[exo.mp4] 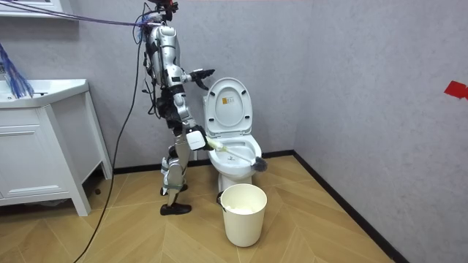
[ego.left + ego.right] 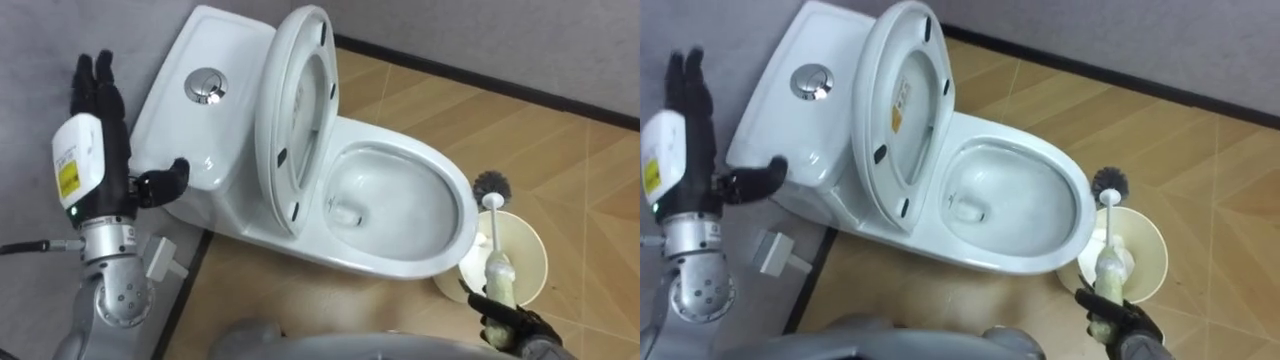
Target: Brush toilet
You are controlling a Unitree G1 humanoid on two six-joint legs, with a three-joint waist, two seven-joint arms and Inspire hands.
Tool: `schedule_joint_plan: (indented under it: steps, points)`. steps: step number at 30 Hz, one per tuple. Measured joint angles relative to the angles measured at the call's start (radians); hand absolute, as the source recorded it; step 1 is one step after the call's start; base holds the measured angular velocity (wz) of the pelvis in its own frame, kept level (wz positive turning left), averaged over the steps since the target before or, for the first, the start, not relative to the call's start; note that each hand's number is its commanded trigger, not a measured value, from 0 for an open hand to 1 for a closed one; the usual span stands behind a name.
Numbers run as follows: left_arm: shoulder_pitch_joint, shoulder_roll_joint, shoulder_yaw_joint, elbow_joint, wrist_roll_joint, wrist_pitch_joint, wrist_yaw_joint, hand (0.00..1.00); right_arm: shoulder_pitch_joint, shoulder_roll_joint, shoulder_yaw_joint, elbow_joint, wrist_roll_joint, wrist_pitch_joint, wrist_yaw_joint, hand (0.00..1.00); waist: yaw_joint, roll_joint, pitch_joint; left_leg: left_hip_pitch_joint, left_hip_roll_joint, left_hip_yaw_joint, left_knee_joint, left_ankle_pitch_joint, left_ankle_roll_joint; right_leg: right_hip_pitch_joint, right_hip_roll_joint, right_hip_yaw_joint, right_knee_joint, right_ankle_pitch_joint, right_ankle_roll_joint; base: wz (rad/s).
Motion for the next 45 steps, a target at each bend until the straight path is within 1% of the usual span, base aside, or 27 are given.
schedule_joint_plan:
  steps: [4,6,7,8,10,13,15,17,19,20,22,23,24,26,28,30,32,33,35,36,38,41,43,45]
  points:
    - [-0.001,0.007,-0.009,0.001,0.039,-0.001,0.014,0.00,-0.001,0.000,-0.012,-0.022,-0.081,-0.005,0.000,1.00,-0.003,-0.002,-0.0011,0.021,0.001,0.016,-0.010,0.001,0.000,0.010,0.000,0.011,-0.001,0.000,0.000,-0.13]
    - [-0.001,0.009,-0.029,0.003,0.060,-0.002,0.013,0.00,0.000,0.000,-0.021,-0.021,-0.113,-0.008,0.002,1.00,-0.010,-0.006,0.0012,0.034,0.002,0.016,-0.012,0.002,0.001,0.026,-0.001,0.012,-0.009,0.000,0.000,0.00]
    - [-0.001,0.008,-0.033,0.006,0.061,-0.004,0.013,0.00,0.000,0.000,-0.022,-0.019,-0.126,-0.008,0.002,1.00,-0.010,-0.007,0.0005,0.037,0.001,0.015,-0.012,0.002,0.001,0.031,-0.001,0.011,-0.015,0.000,0.000,0.00]
    - [-0.003,0.008,-0.040,0.014,0.064,-0.004,0.009,0.00,-0.003,0.000,-0.024,-0.020,-0.148,-0.008,0.004,1.00,-0.012,-0.009,0.0024,0.044,0.001,0.014,-0.012,0.002,0.001,0.038,-0.001,0.010,-0.017,0.000,0.000,0.00]
    - [-0.003,0.010,-0.056,0.028,0.062,-0.004,0.001,0.00,-0.012,0.000,-0.024,-0.023,-0.173,-0.007,0.014,1.00,-0.017,-0.011,0.0032,0.045,0.002,0.013,-0.016,0.001,0.001,0.035,0.000,0.009,-0.016,0.000,0.000,0.00]
    - [-0.004,0.021,-0.103,0.057,0.062,-0.004,-0.056,0.00,-0.035,-0.002,-0.023,-0.030,-0.209,-0.004,0.031,1.00,-0.016,-0.009,0.0023,0.039,0.003,0.014,-0.020,0.002,0.000,0.025,0.001,0.012,-0.015,0.002,-0.002,-0.05]
    - [-0.004,0.045,-0.138,0.066,0.063,-0.004,-0.103,0.00,-0.053,-0.003,-0.023,-0.033,-0.233,-0.003,0.041,1.00,-0.018,-0.009,0.0022,0.033,0.002,0.014,-0.020,0.004,-0.002,0.018,0.003,0.013,-0.015,0.004,-0.003,0.00]
    - [-0.004,0.055,-0.148,0.084,0.063,-0.004,-0.130,0.00,-0.054,-0.012,-0.022,-0.055,-0.275,-0.003,0.041,1.00,-0.017,-0.006,0.0007,0.036,0.003,0.019,-0.025,0.004,-0.002,0.016,0.004,0.016,-0.015,0.004,-0.003,-0.04]
    - [-0.005,0.058,-0.151,0.094,0.063,-0.003,-0.148,0.00,-0.056,-0.016,-0.021,-0.080,-0.304,-0.003,0.036,1.00,-0.014,-0.006,0.0001,0.035,0.005,0.030,-0.029,0.009,-0.002,0.007,0.004,0.023,-0.014,0.004,-0.003,-0.12]
    - [-0.005,0.060,-0.159,0.101,0.062,-0.003,-0.159,0.00,-0.057,-0.016,-0.021,-0.106,-0.329,-0.003,0.023,1.00,-0.013,-0.004,0.0013,0.035,0.009,0.040,-0.029,0.009,-0.002,0.004,0.004,0.029,-0.014,0.004,-0.003,-0.15]
    - [-0.012,0.063,-0.177,0.149,0.063,-0.003,-0.180,0.00,-0.057,-0.016,-0.021,-0.142,-0.369,-0.003,0.005,1.00,-0.012,0.000,0.0004,0.037,0.009,0.045,-0.029,0.009,-0.002,0.005,0.004,0.039,-0.014,0.004,-0.003,-0.16]
    - [-0.014,0.063,-0.186,0.198,0.062,-0.001,-0.194,0.00,-0.064,-0.016,-0.021,-0.168,-0.408,-0.003,-0.007,1.00,-0.018,0.005,-0.0004,0.038,0.009,0.047,-0.032,0.010,-0.001,0.007,0.003,0.041,-0.015,0.004,-0.003,-0.10]
    - [-0.013,0.069,-0.197,0.232,0.060,0.010,-0.213,0.00,-0.069,-0.016,-0.021,-0.190,-0.439,-0.004,-0.016,1.00,-0.026,0.006,0.0016,0.045,0.009,0.048,-0.038,0.010,-0.001,0.007,0.004,0.043,-0.015,0.004,-0.003,-0.09]
    - [-0.013,0.082,-0.216,0.274,0.060,0.012,-0.236,0.00,-0.073,-0.016,-0.021,-0.211,-0.501,-0.005,-0.039,1.00,-0.031,0.002,0.0033,0.051,0.011,0.055,-0.047,0.012,-0.001,0.004,0.006,0.050,-0.016,0.004,-0.003,-0.08]
    - [-0.018,0.084,-0.222,0.280,0.058,0.011,-0.239,0.00,-0.073,-0.018,-0.021,-0.238,-0.559,-0.002,-0.057,1.00,-0.028,0.000,0.0034,0.050,0.012,0.066,-0.049,0.012,-0.001,0.004,0.007,0.057,-0.015,0.004,-0.003,-0.09]
    - [-0.016,0.088,-0.222,0.295,0.059,0.011,-0.241,0.00,-0.061,-0.022,-0.011,-0.329,-0.660,0.006,-0.081,1.00,-0.023,0.002,0.0032,0.052,0.012,0.074,-0.061,0.017,0.000,0.000,0.006,0.065,-0.014,0.004,-0.003,-0.11]
    - [-0.020,0.094,-0.223,0.310,0.059,0.010,-0.247,0.00,-0.055,-0.027,0.007,-0.390,-0.726,0.003,-0.088,1.00,-0.025,0.003,0.0009,0.054,0.010,0.077,-0.069,0.023,-0.001,-0.001,0.004,0.065,-0.014,0.004,-0.003,0.00]
    - [-0.030,0.095,-0.223,0.319,0.059,0.010,-0.258,0.00,-0.055,-0.030,0.017,-0.408,-0.755,-0.004,-0.087,1.00,-0.026,0.002,-0.0001,0.061,0.010,0.077,-0.077,0.028,-0.001,0.000,0.003,0.063,-0.014,0.004,-0.004,0.04]
    - [-0.041,0.094,-0.223,0.332,0.060,0.012,-0.276,0.00,-0.055,-0.031,0.017,-0.420,-0.808,-0.005,-0.087,1.00,-0.027,0.002,-0.0005,0.067,0.008,0.075,-0.079,0.032,-0.002,0.004,0.001,0.056,-0.014,0.004,-0.004,0.08]
    - [-0.047,0.094,-0.222,0.340,0.062,0.012,-0.289,0.00,-0.055,-0.033,0.017,-0.419,-0.847,-0.005,-0.087,1.00,-0.027,0.006,-0.0040,0.067,0.005,0.073,-0.079,0.032,-0.002,0.004,0.001,0.053,-0.014,0.004,-0.004,0.06]
    - [-0.060,0.094,-0.222,0.350,0.062,0.013,-0.300,0.00,-0.055,-0.040,0.019,-0.413,-0.877,0.001,-0.086,1.00,-0.026,0.008,-0.0052,0.066,0.001,0.070,-0.080,0.032,-0.002,0.004,-0.001,0.045,-0.013,0.004,-0.004,0.02]
    - [-0.067,0.095,-0.222,0.357,0.065,0.016,-0.301,0.00,-0.054,-0.055,0.037,-0.396,-0.886,0.019,-0.086,1.00,-0.022,0.006,-0.0064,0.062,0.000,0.071,-0.094,0.040,-0.001,0.000,-0.003,0.041,-0.007,0.004,-0.004,-0.03]
    - [-0.071,0.101,-0.222,0.355,0.074,0.017,-0.301,0.00,-0.055,-0.072,0.050,-0.382,-0.894,0.020,-0.086,1.00,-0.021,0.006,-0.0087,0.047,0.000,0.071,-0.094,0.041,-0.001,-0.019,-0.005,0.040,0.004,0.004,-0.004,-0.02]
    - [-0.071,0.126,-0.223,0.353,0.106,0.016,-0.301,0.00,-0.053,-0.087,0.056,-0.377,-0.925,0.031,-0.086,1.00,-0.021,0.009,-0.0130,0.030,0.000,0.070,-0.091,0.045,-0.001,-0.036,-0.004,0.041,0.003,0.008,-0.007,-0.05]
